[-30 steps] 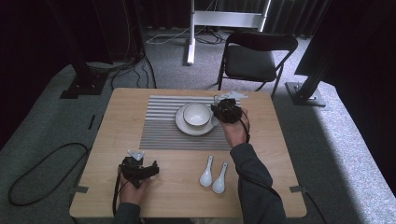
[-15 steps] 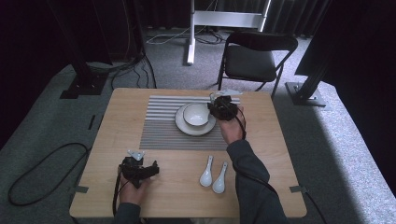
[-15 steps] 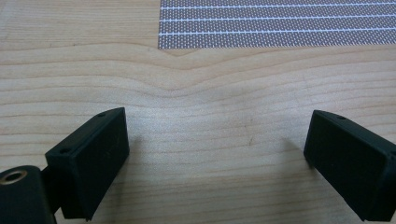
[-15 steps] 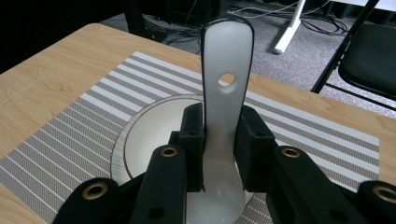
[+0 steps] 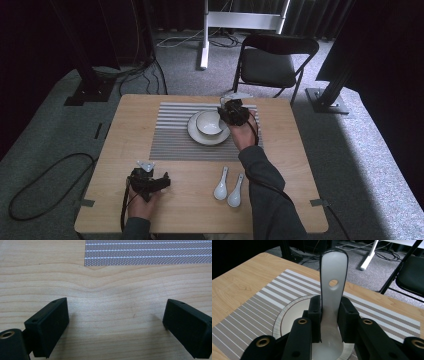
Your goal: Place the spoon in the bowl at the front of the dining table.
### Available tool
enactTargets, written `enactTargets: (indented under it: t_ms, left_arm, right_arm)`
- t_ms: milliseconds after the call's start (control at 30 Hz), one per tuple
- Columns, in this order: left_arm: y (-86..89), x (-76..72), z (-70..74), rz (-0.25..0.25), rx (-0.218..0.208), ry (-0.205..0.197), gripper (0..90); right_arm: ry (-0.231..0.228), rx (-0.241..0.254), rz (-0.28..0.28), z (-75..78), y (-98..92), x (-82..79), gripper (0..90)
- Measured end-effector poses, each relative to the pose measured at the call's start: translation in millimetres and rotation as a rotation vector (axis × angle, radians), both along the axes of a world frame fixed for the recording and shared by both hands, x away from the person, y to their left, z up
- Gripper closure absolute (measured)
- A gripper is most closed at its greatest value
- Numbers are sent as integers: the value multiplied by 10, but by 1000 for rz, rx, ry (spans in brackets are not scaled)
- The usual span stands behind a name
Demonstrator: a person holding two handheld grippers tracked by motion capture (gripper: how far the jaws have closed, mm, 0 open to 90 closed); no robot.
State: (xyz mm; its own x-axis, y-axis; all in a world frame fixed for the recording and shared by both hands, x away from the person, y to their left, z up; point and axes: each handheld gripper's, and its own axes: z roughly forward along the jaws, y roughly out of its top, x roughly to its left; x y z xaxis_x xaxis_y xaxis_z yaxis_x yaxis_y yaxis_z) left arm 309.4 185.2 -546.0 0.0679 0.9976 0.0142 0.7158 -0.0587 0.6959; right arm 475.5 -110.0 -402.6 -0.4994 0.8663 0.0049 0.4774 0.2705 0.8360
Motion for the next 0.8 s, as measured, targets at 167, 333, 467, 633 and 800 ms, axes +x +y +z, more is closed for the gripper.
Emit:
enactTargets:
  t_ms: [167, 333, 467, 633, 800]
  left_arm:
    - [-1, -1, 0, -1, -1, 1, 70]
    - [-2, -1, 0, -1, -1, 1, 70]
    - [-4, -2, 0, -2, -1, 1, 70]
    - [-5, -2, 0, -4, -1, 1, 70]
    - [-5, -3, 0, -5, -1, 1, 70]
  right_arm:
    - [3, 0, -7, -15, 15, 52, 745]
    - [10, 13, -2, -20, 29, 97, 745]
    - [9, 12, -6, -49, 40, 120, 746]
    - [5, 8, -16, -113, 54, 158, 746]
    - [12, 16, -15, -159, 87, 195, 746]
